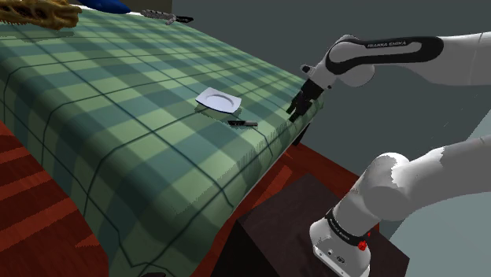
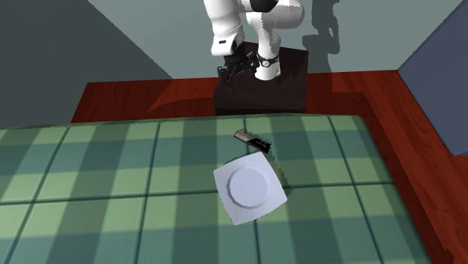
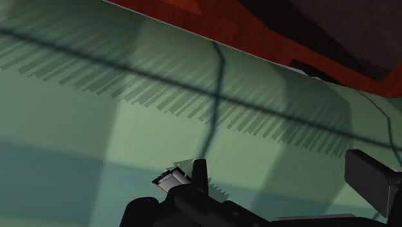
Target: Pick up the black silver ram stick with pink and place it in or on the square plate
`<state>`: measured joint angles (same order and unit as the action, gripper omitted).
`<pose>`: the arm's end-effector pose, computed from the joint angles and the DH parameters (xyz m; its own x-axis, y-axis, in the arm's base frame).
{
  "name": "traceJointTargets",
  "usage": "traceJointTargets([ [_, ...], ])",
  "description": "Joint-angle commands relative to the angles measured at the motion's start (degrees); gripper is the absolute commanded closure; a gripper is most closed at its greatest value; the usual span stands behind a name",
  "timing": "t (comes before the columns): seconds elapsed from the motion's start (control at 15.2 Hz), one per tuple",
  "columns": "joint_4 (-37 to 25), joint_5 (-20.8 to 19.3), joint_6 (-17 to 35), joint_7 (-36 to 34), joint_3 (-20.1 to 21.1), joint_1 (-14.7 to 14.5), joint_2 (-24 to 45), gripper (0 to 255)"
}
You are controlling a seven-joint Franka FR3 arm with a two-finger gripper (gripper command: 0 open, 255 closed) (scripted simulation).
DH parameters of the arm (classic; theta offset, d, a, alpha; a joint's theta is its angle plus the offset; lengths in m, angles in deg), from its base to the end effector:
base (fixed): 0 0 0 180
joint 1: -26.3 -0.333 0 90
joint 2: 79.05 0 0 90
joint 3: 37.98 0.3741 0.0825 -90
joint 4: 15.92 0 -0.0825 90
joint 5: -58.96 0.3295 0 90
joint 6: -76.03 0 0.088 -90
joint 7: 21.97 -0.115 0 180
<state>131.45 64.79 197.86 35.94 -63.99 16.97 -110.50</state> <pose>0.2991 -0.1060 0.5025 0.7321 0.6173 0.2880 0.6689 -0.7314 -0.1326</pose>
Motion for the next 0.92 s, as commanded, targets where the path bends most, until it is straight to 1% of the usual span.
traceJointTargets([
  [0.0, -2.2, 3.3, 3.1, 9.2, -4.9, -3.5, 4.5, 0],
  [0.13, -4.8, 8.1, 5.2, 18.6, -10.0, -7.7, 9.5, 0],
  [0.26, -8.2, 14.5, 5.9, 28.9, -15.3, -12.3, 15.0, 0],
  [0.4, -12.4, 22.6, 4.7, 39.9, -20.2, -16.7, 21.6, 0],
  [0.53, -17.3, 31.9, 1.2, 51.1, -23.8, -19.4, 29.5, 0],
  [0.59, -20.0, 36.5, -1.3, 56.4, -24.7, -19.6, 33.7, 0],
  [0.66, -22.8, 40.7, -4.0, 61.1, -24.7, -18.9, 37.8, 0],
  [0.73, -25.6, 44.3, -6.8, 65.3, -24.0, -17.6, 41.6, 0],
  [0.79, -25.8, 44.5, -6.9, 65.6, -23.2, -16.8, 41.8, 0],
  [0.86, -25.7, 45.1, -6.5, 65.9, -22.8, -16.7, 42.3, 0],
])
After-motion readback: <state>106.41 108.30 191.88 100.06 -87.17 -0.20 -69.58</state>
